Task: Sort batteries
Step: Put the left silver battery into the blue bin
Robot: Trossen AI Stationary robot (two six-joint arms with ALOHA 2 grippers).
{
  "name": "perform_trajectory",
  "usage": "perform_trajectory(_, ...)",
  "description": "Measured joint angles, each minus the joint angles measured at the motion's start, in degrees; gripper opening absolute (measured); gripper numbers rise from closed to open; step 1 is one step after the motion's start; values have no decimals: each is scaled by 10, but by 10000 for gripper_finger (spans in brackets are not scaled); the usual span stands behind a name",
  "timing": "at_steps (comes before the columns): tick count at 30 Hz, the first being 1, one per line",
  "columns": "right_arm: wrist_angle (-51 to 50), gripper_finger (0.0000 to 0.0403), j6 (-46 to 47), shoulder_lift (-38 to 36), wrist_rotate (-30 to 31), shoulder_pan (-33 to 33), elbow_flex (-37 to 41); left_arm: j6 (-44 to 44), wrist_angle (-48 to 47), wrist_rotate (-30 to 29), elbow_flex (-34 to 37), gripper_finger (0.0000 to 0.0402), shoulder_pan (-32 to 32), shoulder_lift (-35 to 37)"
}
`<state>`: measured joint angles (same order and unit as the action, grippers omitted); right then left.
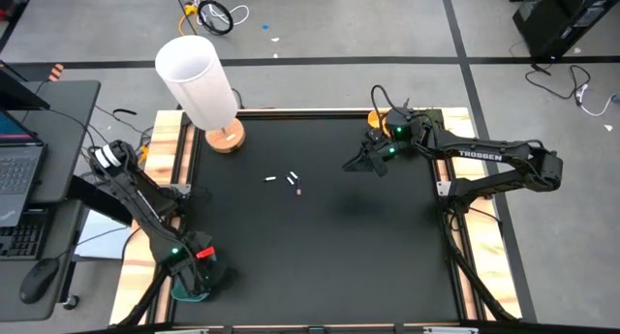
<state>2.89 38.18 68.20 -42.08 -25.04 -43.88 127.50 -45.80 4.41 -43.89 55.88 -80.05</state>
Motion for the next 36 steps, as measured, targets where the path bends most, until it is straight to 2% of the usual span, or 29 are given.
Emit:
perform_trajectory(9, 0, 84, -10, 0, -10, 0, 0, 1, -234, 1, -152, 190, 0, 0)
perform_trajectory(12, 0, 84, -21, 0, -10, 1, 0, -6, -273, -36, -210, 187, -5, 0)
perform_trajectory(14, 0, 84, -24, 0, -5, 3, 0, -21, -282, -81, -241, 184, -13, 0)
perform_trajectory(18, 0, 84, -24, 0, 15, 13, 0, -66, -283, -150, -264, 171, -55, 0)
perform_trajectory(22, 0, 84, -24, 0, 44, 34, 0, -186, -275, -163, -263, 156, -136, 0)
perform_trajectory(31, 0, 84, -23, 0, 66, 72, 0, -563, -273, -214, -261, 146, -361, 0)
perform_trajectory(36, 0, 84, -9, 0, 99, 81, 0, -747, -228, -194, -224, 146, -478, 0)
